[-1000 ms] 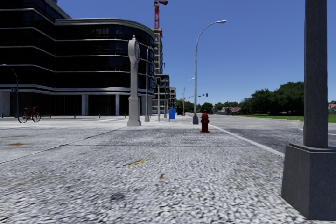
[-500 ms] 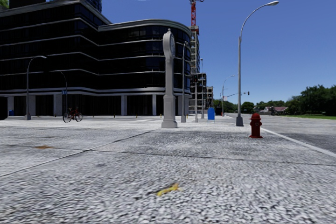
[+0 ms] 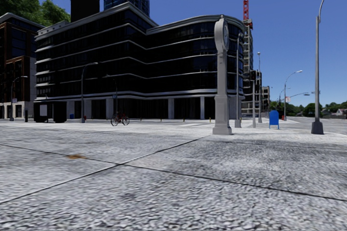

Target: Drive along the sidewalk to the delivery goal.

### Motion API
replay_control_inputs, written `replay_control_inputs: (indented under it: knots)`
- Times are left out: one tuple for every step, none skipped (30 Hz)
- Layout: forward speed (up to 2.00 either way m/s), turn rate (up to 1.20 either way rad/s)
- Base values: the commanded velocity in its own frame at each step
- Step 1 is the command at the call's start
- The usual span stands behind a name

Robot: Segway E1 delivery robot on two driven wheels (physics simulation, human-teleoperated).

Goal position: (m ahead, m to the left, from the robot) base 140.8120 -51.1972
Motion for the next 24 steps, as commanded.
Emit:
replay_control_inputs:
  knots:
    - [2.0, 0.15]
    - [2.0, 0.06]
    - [2.0, 0.03]
    - [2.0, 0.02]
    - [2.0, 0.02]
    - [2.0, 0.01]
    - [2.0, 0.0]
    - [2.0, 0.0]
    - [2.0, 0.0]
    - [2.0, 0.0]
    - [2.0, 0.0]
    - [2.0, 0.0]
    - [2.0, 0.0]
    - [2.0, 0.0]
    - [2.0, 0.0]
    - [2.0, 0.0]
    - [2.0, 0.0]
    - [2.0, 0.0]
    - [2.0, 0.0]
    - [2.0, 0.0]
    - [2.0, 0.0]
    - [2.0, 0.0]
    - [2.0, 0.0]
    - [2.0, 0.0]
